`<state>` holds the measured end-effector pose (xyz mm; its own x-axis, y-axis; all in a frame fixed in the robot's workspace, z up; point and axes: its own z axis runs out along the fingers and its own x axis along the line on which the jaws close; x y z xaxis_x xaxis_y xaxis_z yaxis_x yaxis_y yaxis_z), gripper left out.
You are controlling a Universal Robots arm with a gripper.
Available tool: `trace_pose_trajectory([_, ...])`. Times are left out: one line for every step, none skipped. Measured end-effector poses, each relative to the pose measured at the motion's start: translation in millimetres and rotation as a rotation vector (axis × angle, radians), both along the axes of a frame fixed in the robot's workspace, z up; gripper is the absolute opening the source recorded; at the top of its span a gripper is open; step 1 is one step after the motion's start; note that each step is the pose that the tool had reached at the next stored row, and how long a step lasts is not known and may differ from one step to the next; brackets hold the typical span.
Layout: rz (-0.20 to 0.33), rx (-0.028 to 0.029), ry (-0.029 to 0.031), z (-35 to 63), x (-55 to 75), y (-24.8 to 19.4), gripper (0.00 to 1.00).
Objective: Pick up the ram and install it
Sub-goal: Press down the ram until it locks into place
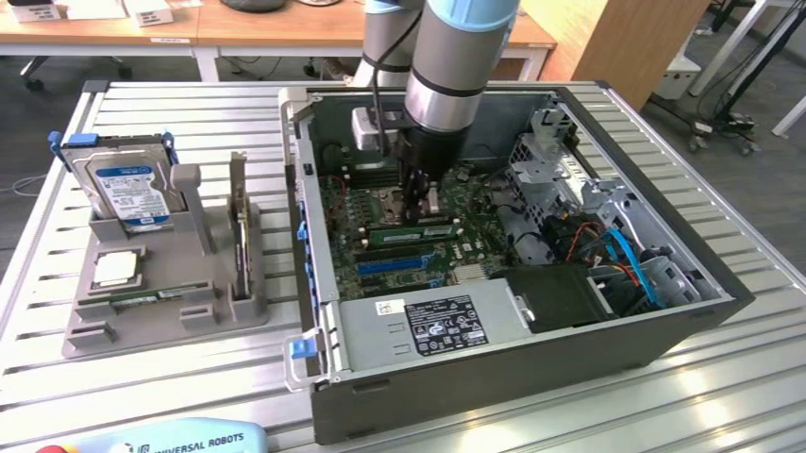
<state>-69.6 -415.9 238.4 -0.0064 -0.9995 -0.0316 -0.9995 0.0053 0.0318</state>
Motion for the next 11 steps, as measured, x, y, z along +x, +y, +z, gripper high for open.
trace_pose_trajectory([0.0,0.0,0.0001,0.0,-1.9,0.1,0.1])
trace_pose_trajectory([0.0,0.0,0.0001,0.0,-3.8,0.1,0.1])
trace_pose_trajectory([0.0,0.0,0.0,0.0,-5.5,0.2,0.1])
trace_pose_trajectory([0.0,0.0,0.0,0.0,-7.2,0.2,0.1])
trace_pose_trajectory([0.0,0.0,0.0,0.0,-8.8,0.3,0.1])
trace_pose_trajectory([0.0,0.0,0.0001,0.0,-10.5,0.3,0.1])
trace_pose_trajectory([0.0,0.0,0.0,0.0,-12.0,0.3,0.1])
trace_pose_trajectory([0.0,0.0,0.0001,0.0,-13.4,0.3,0.1])
trace_pose_trajectory([0.0,0.0,0.0,0.0,-14.6,0.3,0.1])
trace_pose_trajectory([0.0,0.0,0.0,0.0,-15.4,0.4,0.1])
trace_pose_trajectory([0.0,0.0,0.0001,0.0,-15.5,0.4,0.1])
